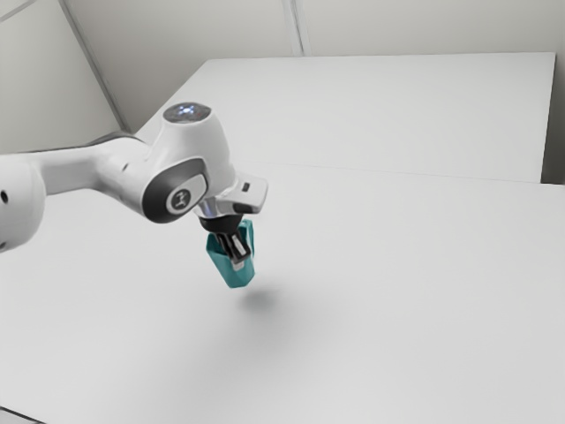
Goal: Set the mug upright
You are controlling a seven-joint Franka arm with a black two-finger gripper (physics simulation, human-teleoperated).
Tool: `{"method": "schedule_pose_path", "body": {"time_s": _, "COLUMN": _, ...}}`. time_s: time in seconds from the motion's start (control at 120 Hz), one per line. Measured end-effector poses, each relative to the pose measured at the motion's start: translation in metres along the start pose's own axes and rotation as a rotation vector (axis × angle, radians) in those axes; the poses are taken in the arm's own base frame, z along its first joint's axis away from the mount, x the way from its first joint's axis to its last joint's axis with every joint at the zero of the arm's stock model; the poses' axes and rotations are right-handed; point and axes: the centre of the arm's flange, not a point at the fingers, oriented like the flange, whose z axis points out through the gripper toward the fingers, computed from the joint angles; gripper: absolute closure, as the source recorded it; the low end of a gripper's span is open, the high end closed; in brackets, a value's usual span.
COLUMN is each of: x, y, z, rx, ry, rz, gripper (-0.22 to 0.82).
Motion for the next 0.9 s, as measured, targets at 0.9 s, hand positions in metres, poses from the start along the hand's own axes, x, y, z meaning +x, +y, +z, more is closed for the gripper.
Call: {"method": "schedule_pose_path", "body": {"time_s": 0.9, "x": -0.029, "y": -0.007, "z": 0.049, "rx": 0.150, "ry": 0.015, "rz": -0.241, "gripper": 0.78}}
